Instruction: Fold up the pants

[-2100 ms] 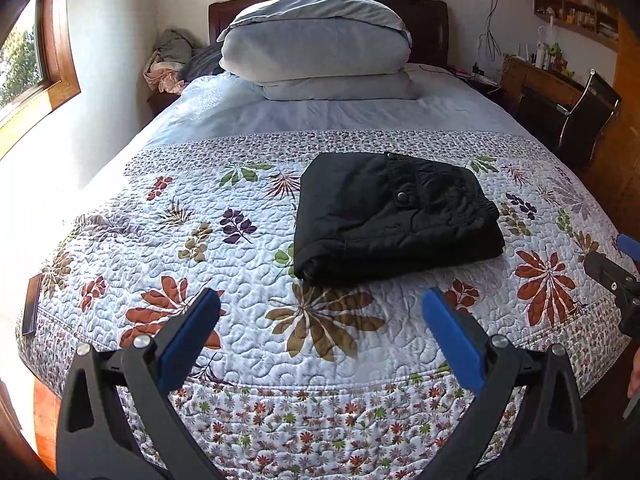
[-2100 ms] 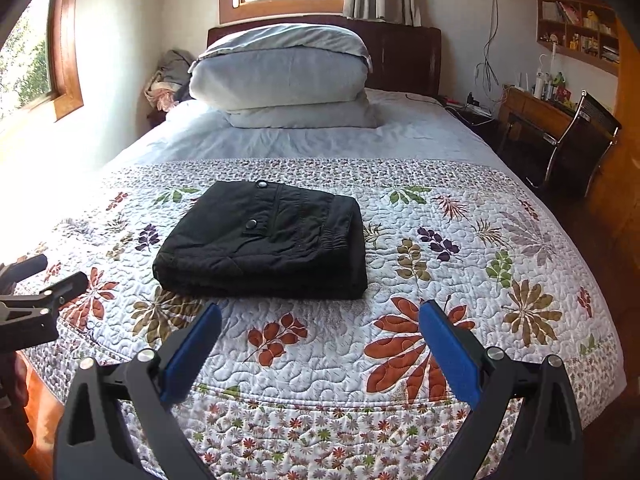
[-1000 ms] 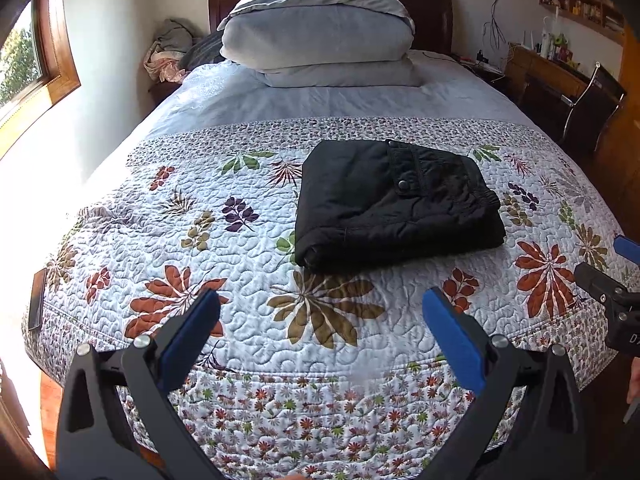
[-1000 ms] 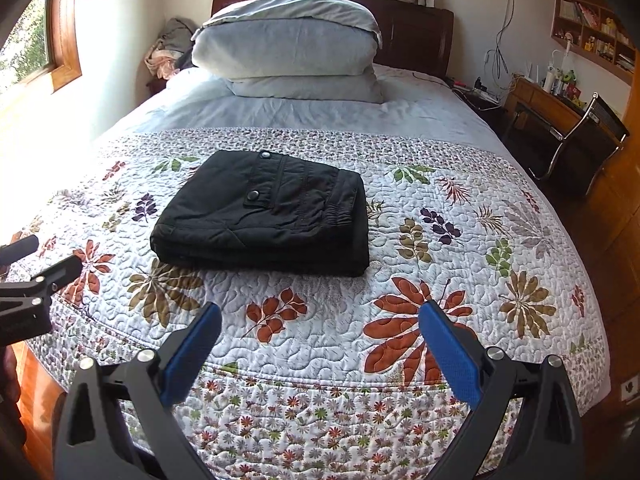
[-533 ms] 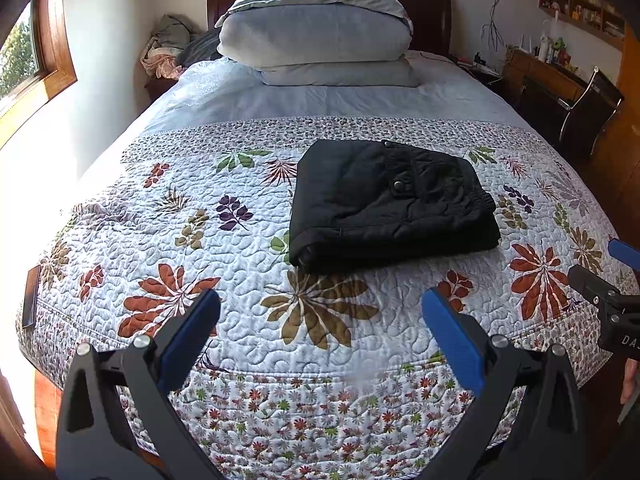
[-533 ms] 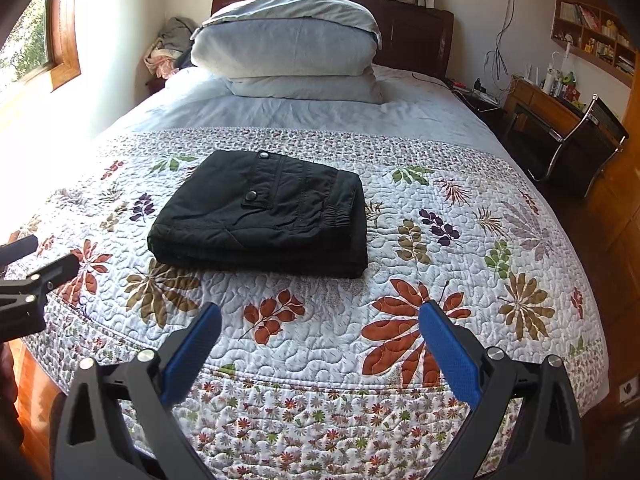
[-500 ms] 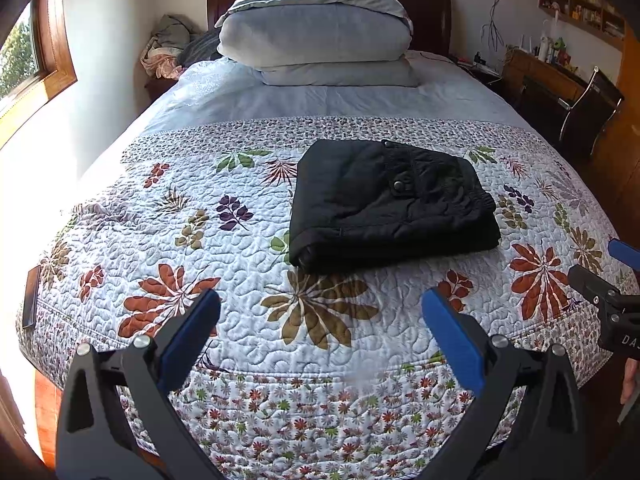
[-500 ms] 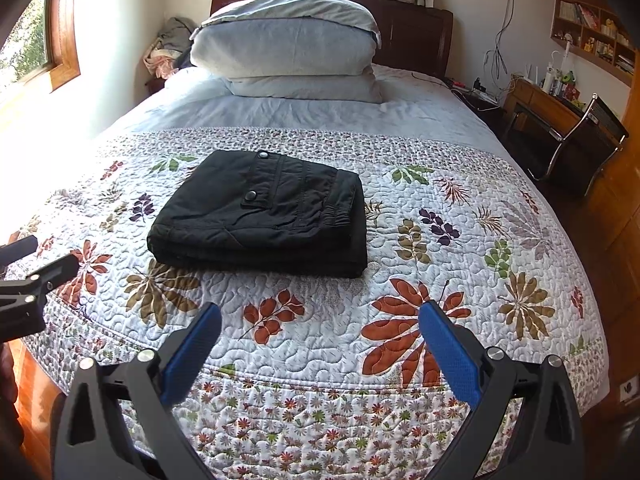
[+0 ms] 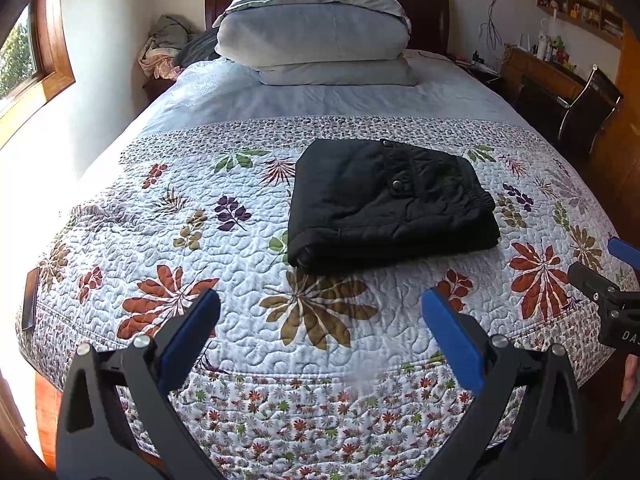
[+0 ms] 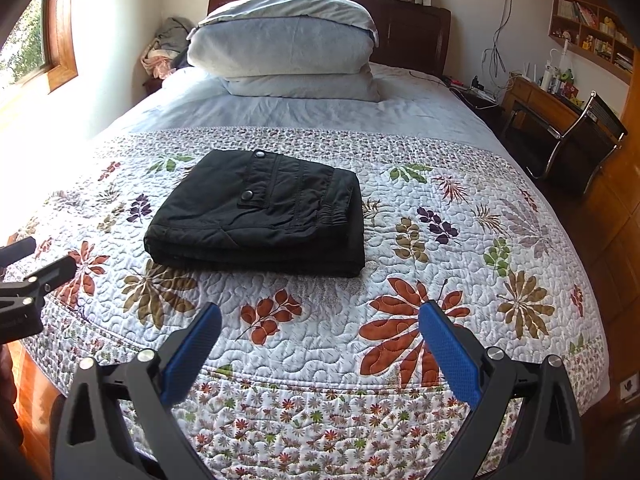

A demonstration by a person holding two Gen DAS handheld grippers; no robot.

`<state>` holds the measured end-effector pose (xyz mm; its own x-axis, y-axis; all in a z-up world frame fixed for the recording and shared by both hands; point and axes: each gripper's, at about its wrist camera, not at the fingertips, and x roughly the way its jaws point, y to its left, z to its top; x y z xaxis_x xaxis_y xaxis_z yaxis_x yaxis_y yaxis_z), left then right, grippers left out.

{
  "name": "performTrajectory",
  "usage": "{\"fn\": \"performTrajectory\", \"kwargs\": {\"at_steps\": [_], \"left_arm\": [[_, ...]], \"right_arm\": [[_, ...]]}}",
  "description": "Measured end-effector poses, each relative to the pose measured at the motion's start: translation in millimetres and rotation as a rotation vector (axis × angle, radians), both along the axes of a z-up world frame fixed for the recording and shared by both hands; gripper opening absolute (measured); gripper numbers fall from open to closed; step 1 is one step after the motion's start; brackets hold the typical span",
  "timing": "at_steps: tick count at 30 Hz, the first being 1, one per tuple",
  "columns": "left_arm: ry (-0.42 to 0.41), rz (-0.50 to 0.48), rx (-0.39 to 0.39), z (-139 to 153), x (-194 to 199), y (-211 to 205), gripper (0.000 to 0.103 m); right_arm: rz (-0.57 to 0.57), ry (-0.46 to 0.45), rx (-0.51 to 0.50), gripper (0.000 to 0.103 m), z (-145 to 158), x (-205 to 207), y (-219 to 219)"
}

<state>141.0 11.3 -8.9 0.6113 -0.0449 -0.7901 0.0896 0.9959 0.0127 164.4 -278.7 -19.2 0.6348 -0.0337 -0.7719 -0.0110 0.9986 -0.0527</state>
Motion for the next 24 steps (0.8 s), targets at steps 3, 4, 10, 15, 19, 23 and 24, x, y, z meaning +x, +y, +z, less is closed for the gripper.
{"fn": "performTrajectory", "kwargs": {"at_steps": [3, 4, 10, 15, 19, 23, 24], "left_arm": [[-0.005, -0.003, 0.007, -0.4, -0.2, -1.0, 0.100], [-0.006, -0.003, 0.008, -0.6, -0.3, -1.1, 0.100], [-0.014, -0.003, 0.003, -0.8, -1.0, -0.4, 0.100], [-0.019, -0.004, 0.001, -0.2, -0.6, 0.7, 0.100], [-0.012, -0.008, 0.001, 0.0, -0.5, 0.3, 0.100], [-0.010, -0.016, -0.006, 0.4, -0.6, -0.2, 0.100], [-0.009, -0.017, -0.009, 0.4, -0.8, -0.1, 0.100]], "right_arm": [[-0.001, 0.003, -0.001, 0.099, -0.3, 0.3, -0.8], [-0.001, 0.003, -0.001, 0.099, 0.0, 0.3, -0.8], [0.000, 0.007, -0.007, 0.099, -1.2, 0.3, -0.9], [-0.002, 0.011, -0.008, 0.099, -3.2, 0.4, -1.8], [0.000, 0.010, -0.006, 0.099, -4.0, 0.4, -1.8], [-0.001, 0.009, -0.004, 0.099, -3.7, 0.0, -1.7], [-0.002, 0.007, -0.003, 0.099, -3.7, -0.5, -2.0]]}}
